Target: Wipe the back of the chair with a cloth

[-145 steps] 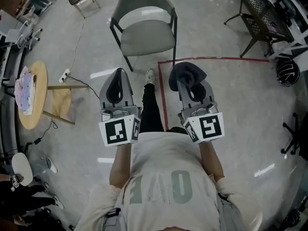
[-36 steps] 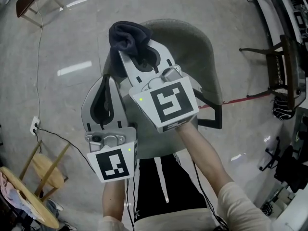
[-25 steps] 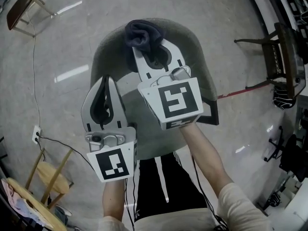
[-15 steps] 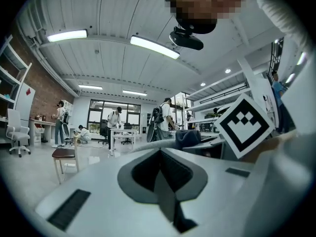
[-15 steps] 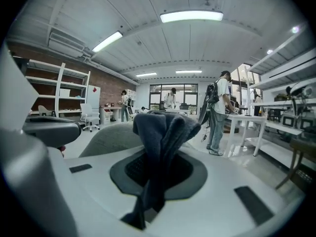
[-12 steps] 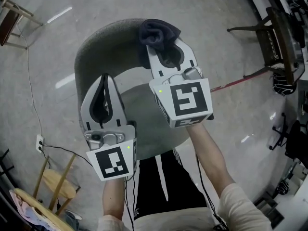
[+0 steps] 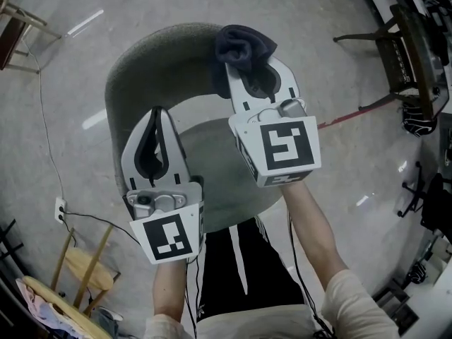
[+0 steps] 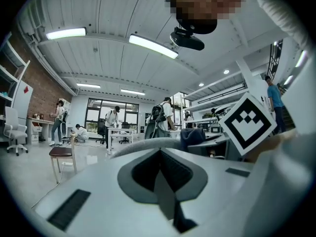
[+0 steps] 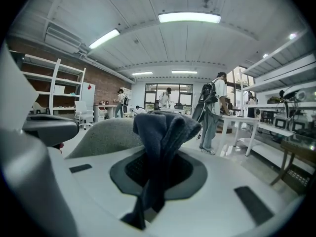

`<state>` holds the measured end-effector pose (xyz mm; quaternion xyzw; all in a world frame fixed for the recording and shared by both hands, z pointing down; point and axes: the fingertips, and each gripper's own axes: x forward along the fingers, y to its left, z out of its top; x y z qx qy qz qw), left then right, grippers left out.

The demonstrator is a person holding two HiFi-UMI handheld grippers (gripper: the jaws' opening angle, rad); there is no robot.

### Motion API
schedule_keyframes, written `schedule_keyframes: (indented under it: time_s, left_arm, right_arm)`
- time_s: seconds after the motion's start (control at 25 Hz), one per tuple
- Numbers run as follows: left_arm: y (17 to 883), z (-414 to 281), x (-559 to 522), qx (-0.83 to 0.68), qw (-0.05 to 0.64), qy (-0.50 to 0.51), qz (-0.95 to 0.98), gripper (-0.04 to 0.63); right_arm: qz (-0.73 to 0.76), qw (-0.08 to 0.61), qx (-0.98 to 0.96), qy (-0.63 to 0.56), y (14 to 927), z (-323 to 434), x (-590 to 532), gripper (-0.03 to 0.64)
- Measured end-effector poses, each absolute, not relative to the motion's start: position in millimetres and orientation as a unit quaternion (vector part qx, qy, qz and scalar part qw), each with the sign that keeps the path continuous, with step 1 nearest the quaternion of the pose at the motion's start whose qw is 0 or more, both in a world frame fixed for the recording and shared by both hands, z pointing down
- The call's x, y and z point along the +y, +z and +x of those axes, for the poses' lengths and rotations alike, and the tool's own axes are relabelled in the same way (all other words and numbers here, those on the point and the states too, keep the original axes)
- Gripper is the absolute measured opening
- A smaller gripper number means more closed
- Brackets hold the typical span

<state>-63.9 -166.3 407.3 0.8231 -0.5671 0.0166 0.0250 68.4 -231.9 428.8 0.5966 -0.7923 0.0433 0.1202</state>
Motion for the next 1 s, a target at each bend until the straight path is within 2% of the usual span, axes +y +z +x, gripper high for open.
schedule_keyframes:
  time_s: [0.32, 0.76, 1.0]
  left_arm:
    - [411, -90, -160, -0.59, 0.03, 0.019, 0.807, 0.015]
    - [411, -141, -137, -0.642, 0.006, 0.023, 0.766, 0.015]
    - [429, -185, -121, -0.679, 0.021, 0.036, 0.733, 0.015]
  right_arm:
    - [0.578, 0.134, -0.805, 0.016, 419, 48, -224, 0.058]
    - [0.401, 0.105, -0.909, 0.042, 438, -95, -184, 0.058]
    - [0.338, 0.106, -0.933, 0.069, 466, -154, -170, 0.058]
